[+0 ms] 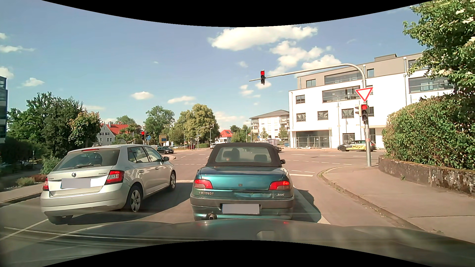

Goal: Follow the waypoints while adhering to traffic rules and regulations

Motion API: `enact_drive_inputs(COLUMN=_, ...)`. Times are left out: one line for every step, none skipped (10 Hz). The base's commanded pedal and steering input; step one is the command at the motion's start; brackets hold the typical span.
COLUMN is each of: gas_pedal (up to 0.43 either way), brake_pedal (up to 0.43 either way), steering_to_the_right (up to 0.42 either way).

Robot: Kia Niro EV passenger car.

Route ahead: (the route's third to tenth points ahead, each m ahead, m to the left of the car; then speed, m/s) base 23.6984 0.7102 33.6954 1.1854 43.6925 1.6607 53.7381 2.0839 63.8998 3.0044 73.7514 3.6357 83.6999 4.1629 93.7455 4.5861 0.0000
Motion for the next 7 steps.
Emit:
enact_drive_inputs(gas_pedal=0.0, brake_pedal=0.634, steering_to_the_right=0.003)
enact_drive_inputs(gas_pedal=0.0, brake_pedal=0.634, steering_to_the_right=0.003)
enact_drive_inputs(gas_pedal=0.0, brake_pedal=0.634, steering_to_the_right=0.003)
enact_drive_inputs(gas_pedal=0.0, brake_pedal=0.634, steering_to_the_right=0.003)
enact_drive_inputs(gas_pedal=0.0, brake_pedal=0.634, steering_to_the_right=0.003)
enact_drive_inputs(gas_pedal=0.0, brake_pedal=0.634, steering_to_the_right=0.003)
enact_drive_inputs(gas_pedal=0.0, brake_pedal=0.634, steering_to_the_right=0.003)
